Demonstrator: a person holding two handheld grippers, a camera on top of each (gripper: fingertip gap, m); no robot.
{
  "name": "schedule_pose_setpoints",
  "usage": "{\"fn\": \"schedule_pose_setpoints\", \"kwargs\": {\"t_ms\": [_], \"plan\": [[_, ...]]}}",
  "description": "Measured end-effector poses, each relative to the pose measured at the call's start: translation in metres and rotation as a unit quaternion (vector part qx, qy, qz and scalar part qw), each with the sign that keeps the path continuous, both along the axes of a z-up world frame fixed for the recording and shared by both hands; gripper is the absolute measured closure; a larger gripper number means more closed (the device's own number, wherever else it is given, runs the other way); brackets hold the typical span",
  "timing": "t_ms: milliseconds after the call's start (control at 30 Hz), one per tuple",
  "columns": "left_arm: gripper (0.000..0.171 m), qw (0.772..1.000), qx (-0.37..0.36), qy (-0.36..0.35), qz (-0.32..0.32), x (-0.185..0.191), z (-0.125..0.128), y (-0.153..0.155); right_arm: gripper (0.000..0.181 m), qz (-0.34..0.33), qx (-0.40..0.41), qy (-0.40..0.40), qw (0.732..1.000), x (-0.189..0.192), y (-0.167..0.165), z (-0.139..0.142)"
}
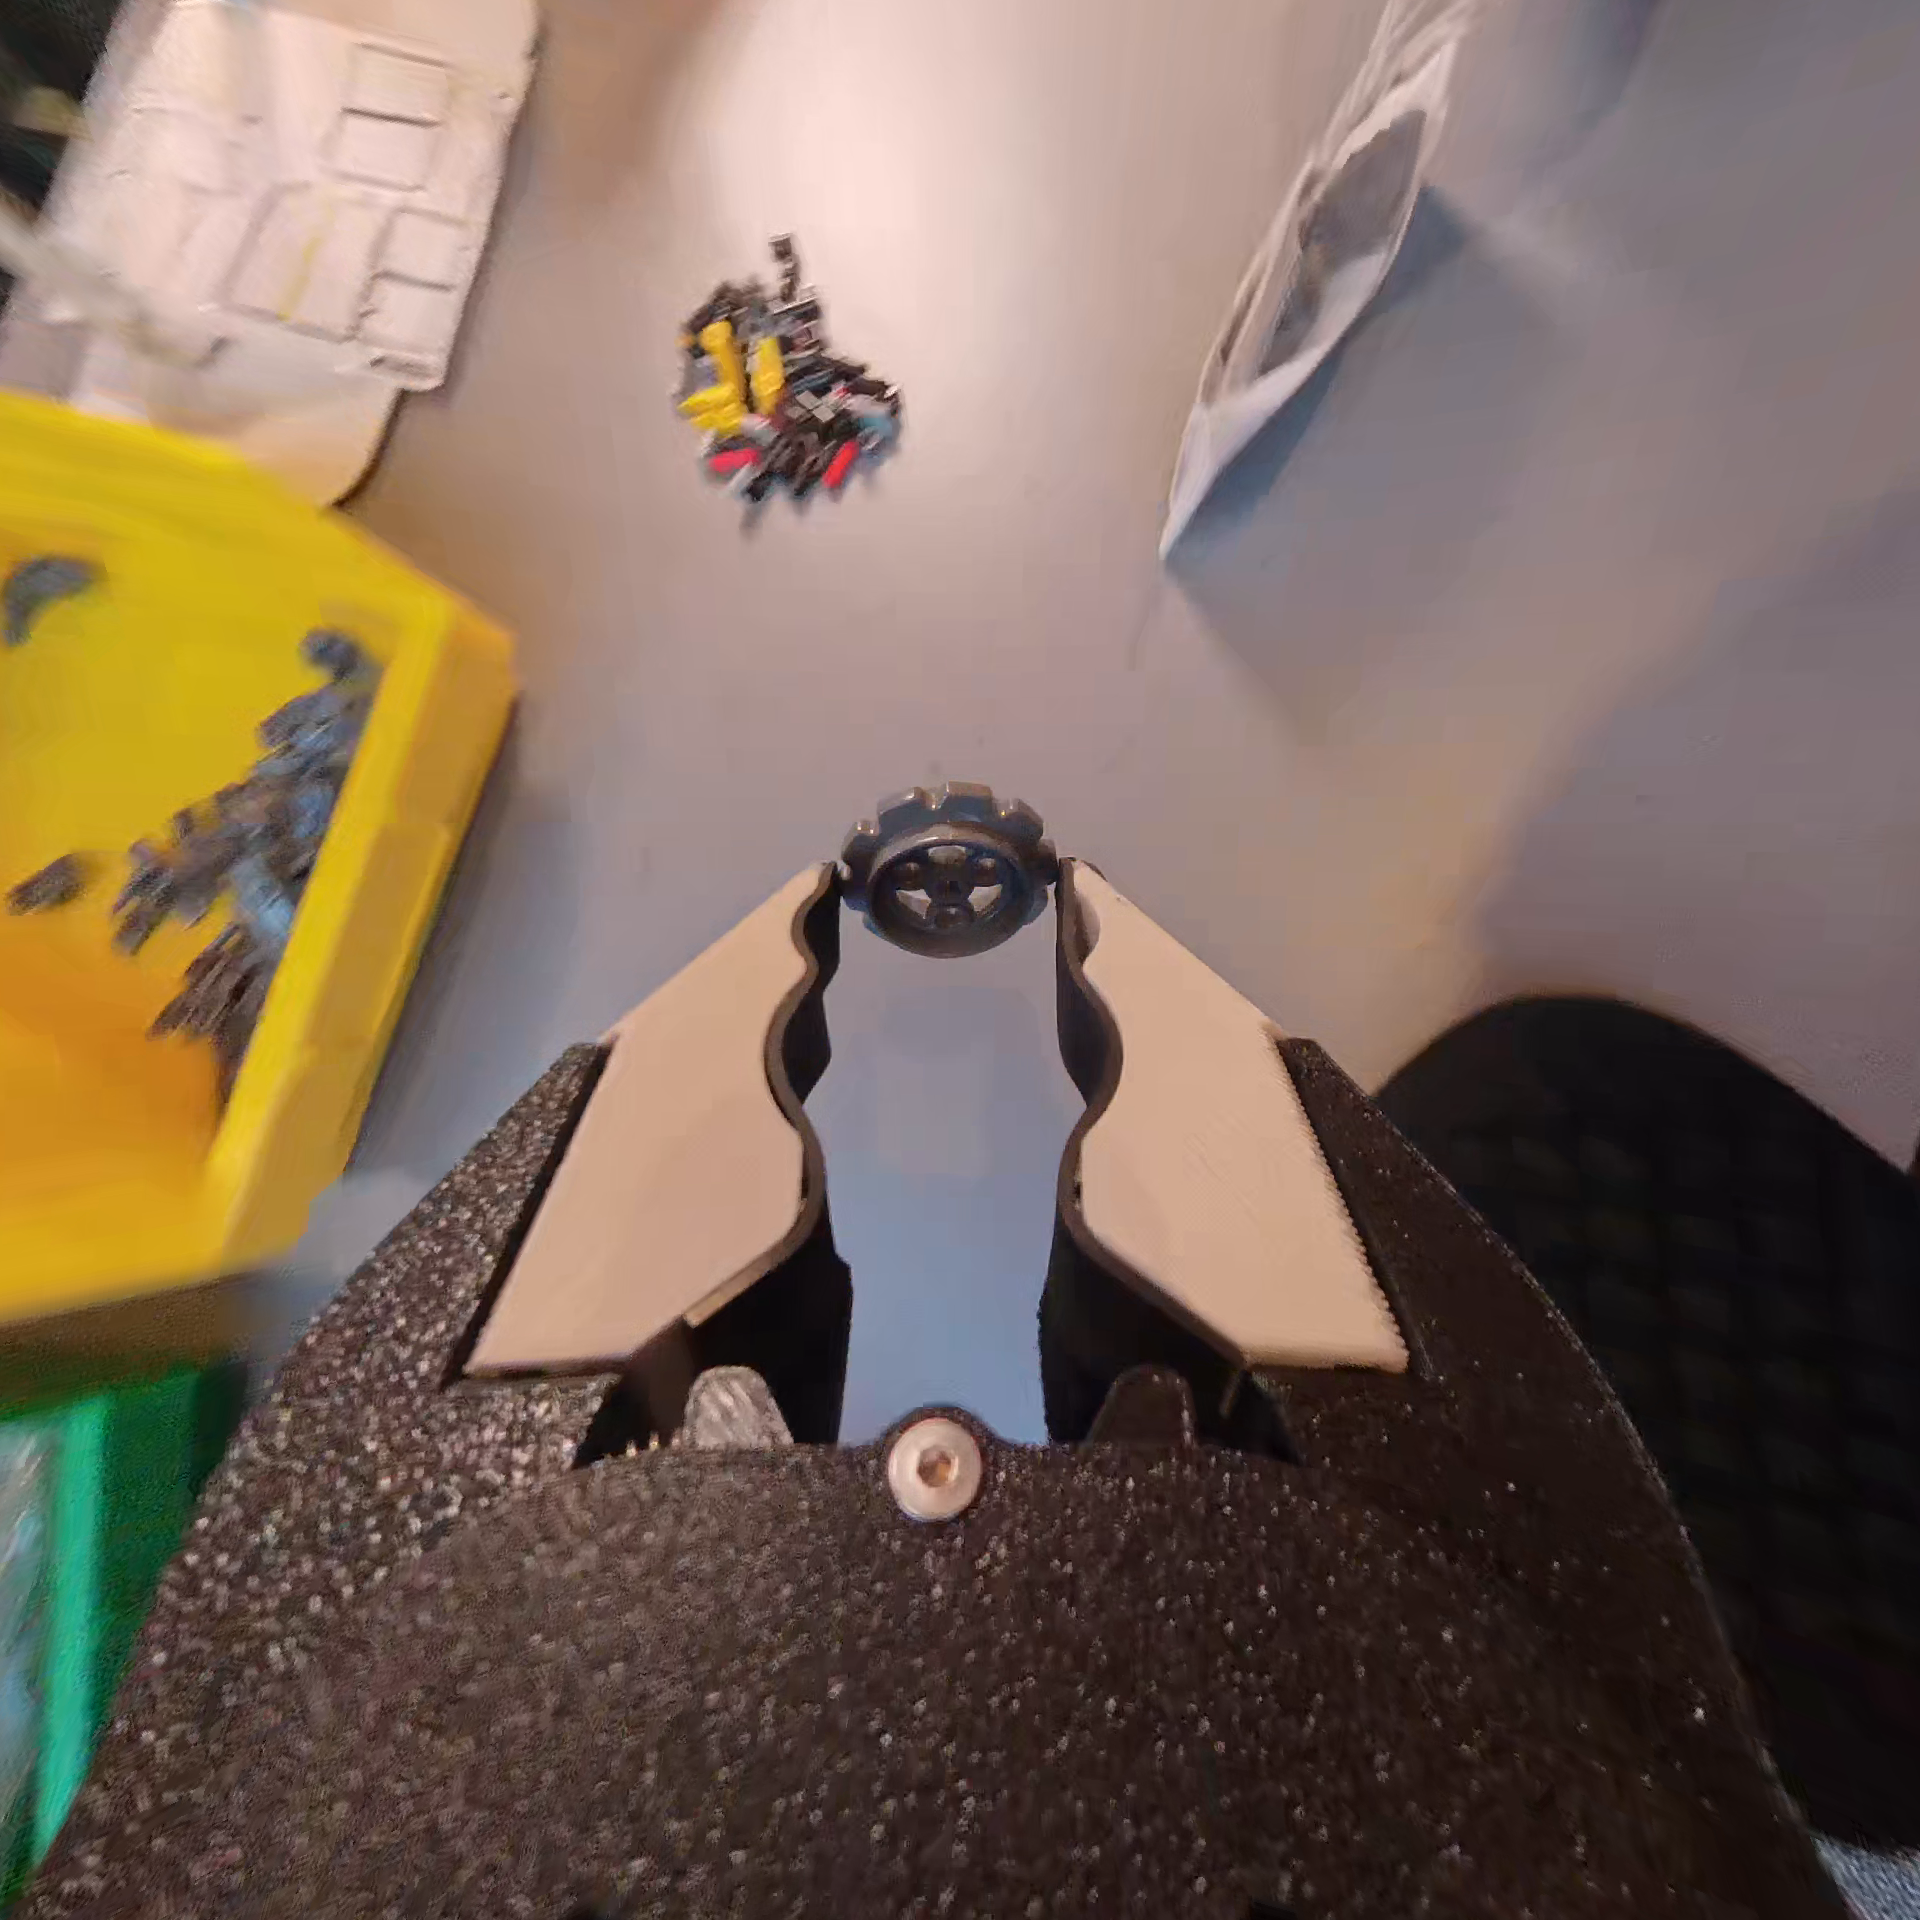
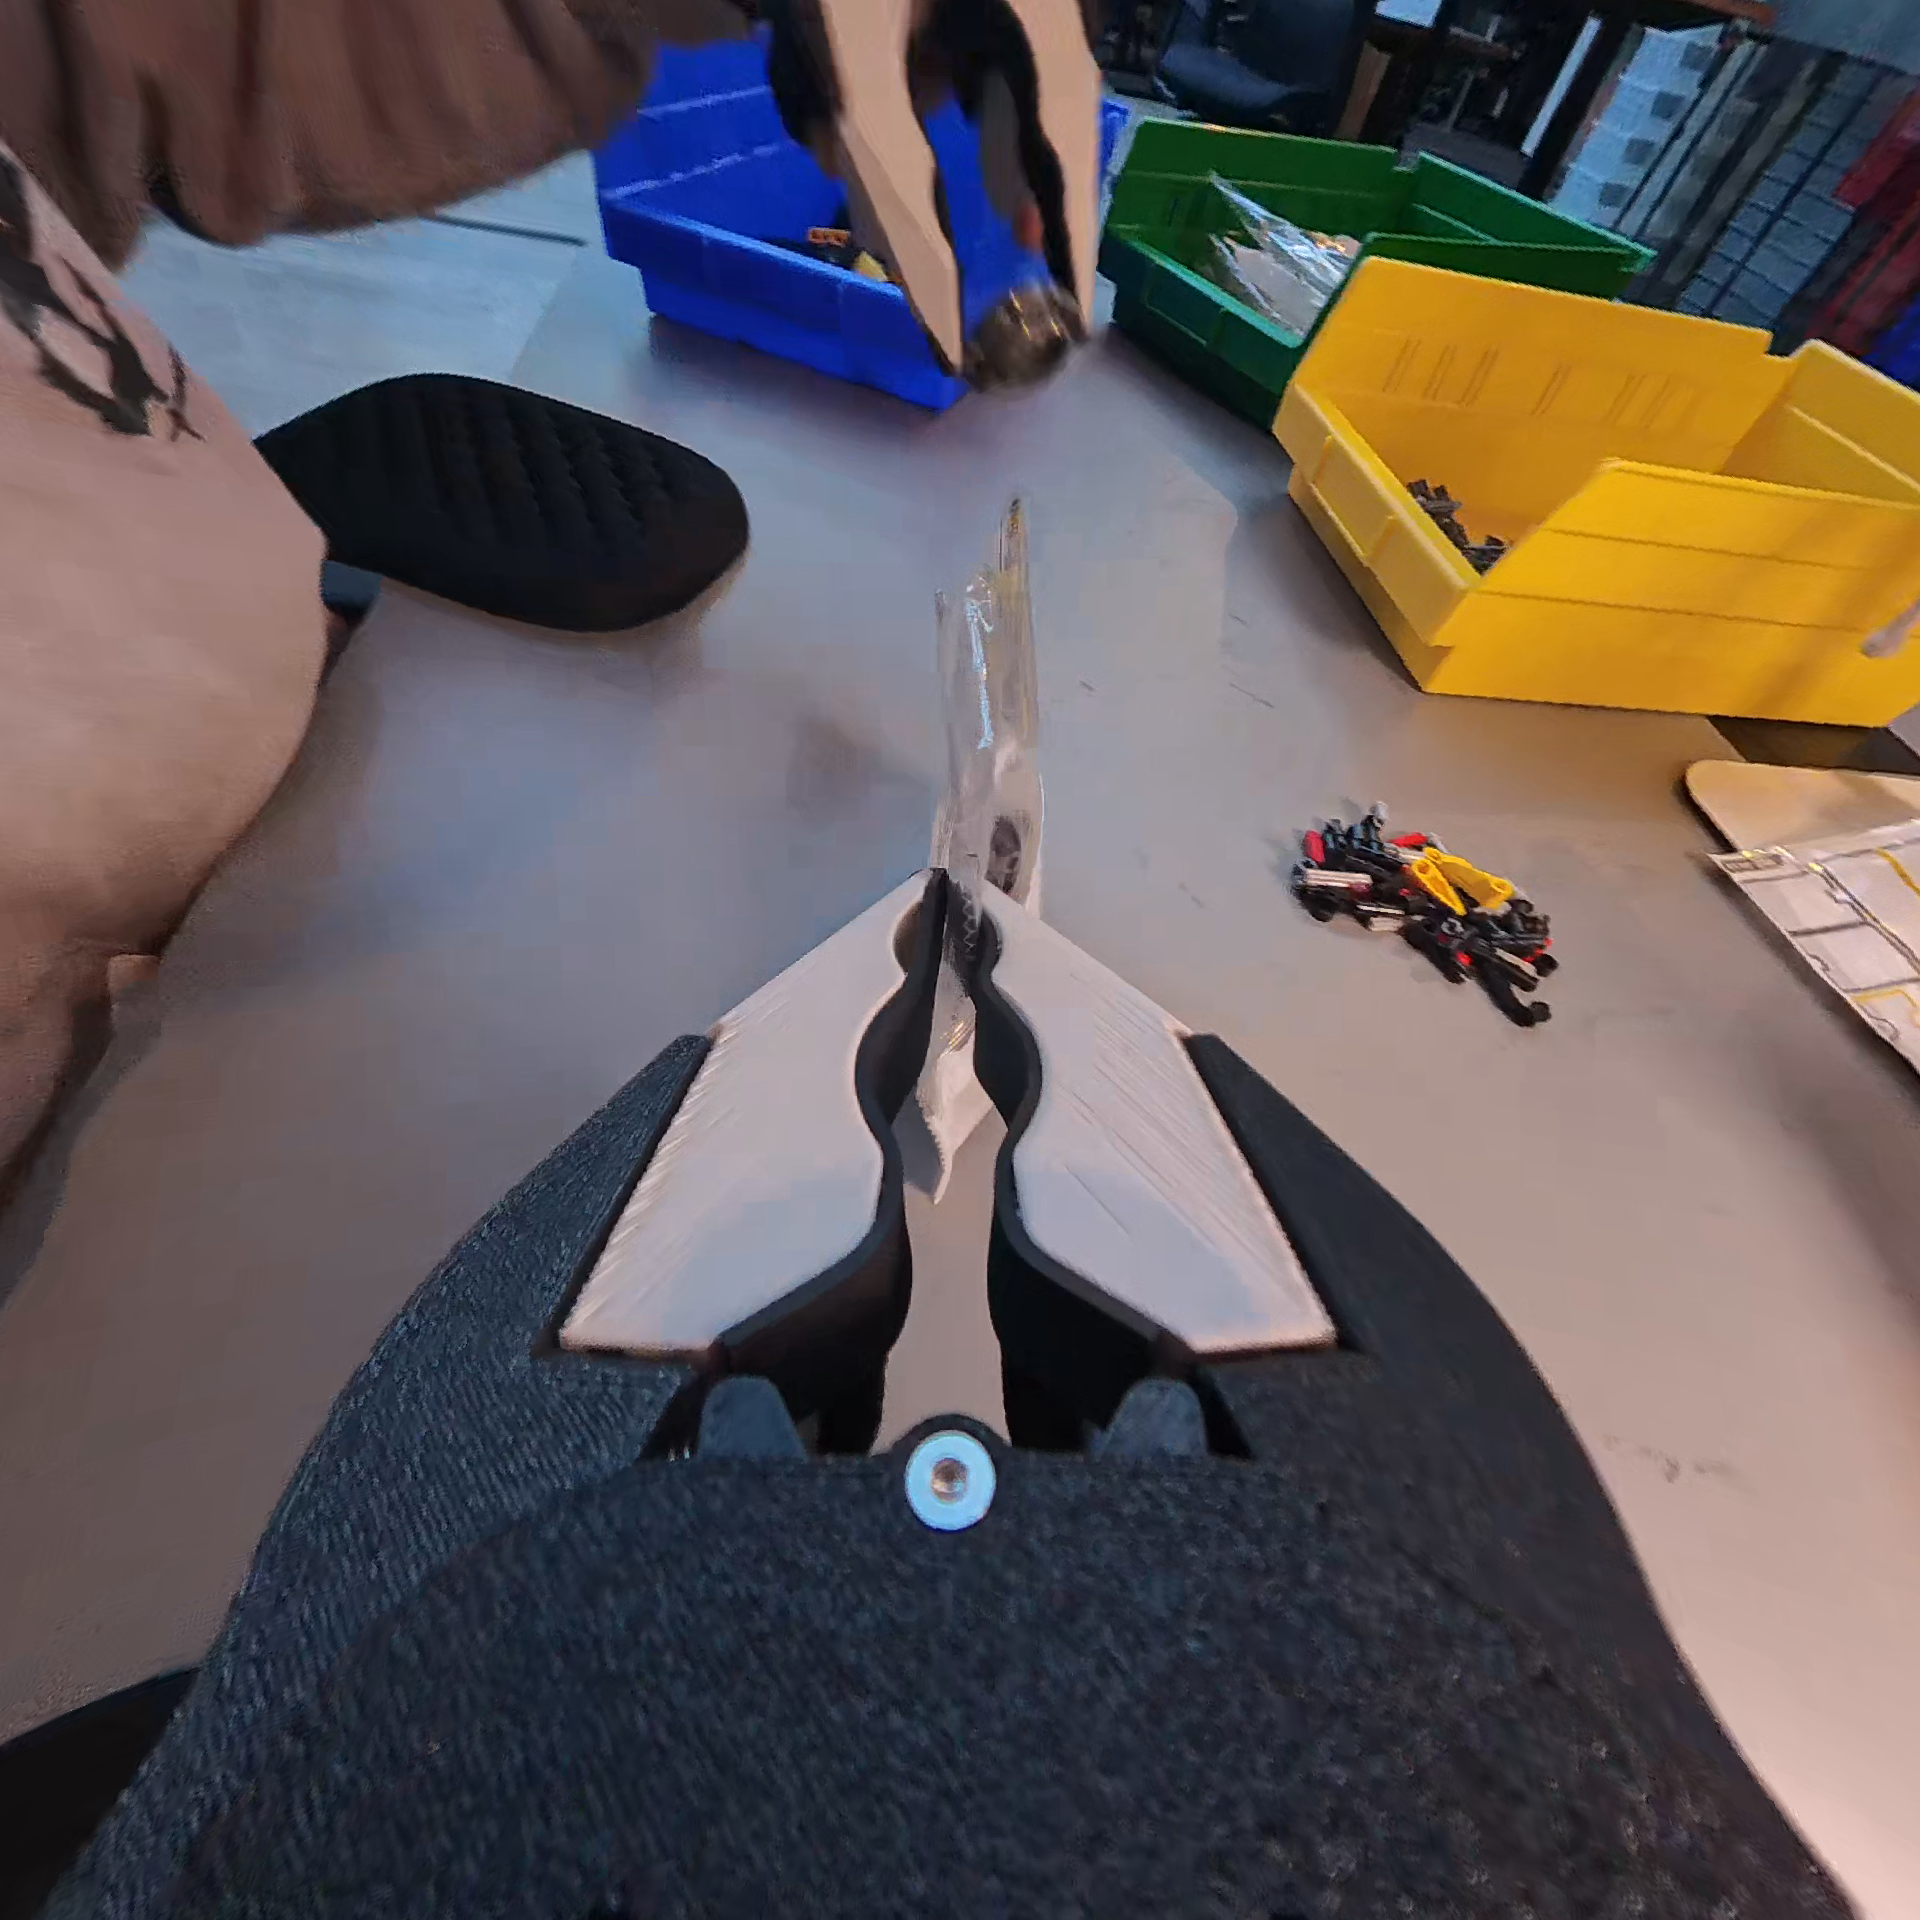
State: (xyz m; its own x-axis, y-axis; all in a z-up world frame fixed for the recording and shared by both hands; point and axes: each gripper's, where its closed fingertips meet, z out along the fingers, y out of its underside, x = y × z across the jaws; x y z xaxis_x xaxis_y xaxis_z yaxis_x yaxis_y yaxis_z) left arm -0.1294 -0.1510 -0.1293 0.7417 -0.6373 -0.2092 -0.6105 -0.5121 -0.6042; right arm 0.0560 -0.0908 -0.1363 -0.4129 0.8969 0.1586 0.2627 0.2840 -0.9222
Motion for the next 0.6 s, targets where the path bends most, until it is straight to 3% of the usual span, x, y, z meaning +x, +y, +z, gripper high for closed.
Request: {"fn": "schedule_pose_setpoints", "kwargs": {"t_ms": [133, 333, 400, 467, 600], "plan": [[0.131, 0.994, -0.057, -0.037, -0.081, 0.060, -0.051, 0.054, 0.181, 0.047, -0.033, -0.010, 0.998, 0.005, -0.023, 0.000], [0.131, 0.988, -0.063, -0.027, -0.140, 0.102, -0.068, 0.088, 0.181, 0.051, -0.046, -0.009, 0.998, 0.003, -0.028, -0.001], [0.126, 0.992, -0.016, -0.047, -0.117, 0.093, -0.052, 0.094, 0.181, 0.044, -0.046, -0.006, 0.998, 0.002, -0.025, 0.000], [0.124, 0.985, 0.032, -0.142, -0.092, 0.089, -0.019, 0.087, 0.181, 0.035, -0.046, -0.004, 0.998, 0.002, -0.023, 0.001], [0.118, 0.926, 0.063, -0.341, -0.152, 0.107, 0.033, 0.027, 0.179, 0.021, -0.046, -0.010, 0.999, 0.000, -0.018, -0.001]]}}
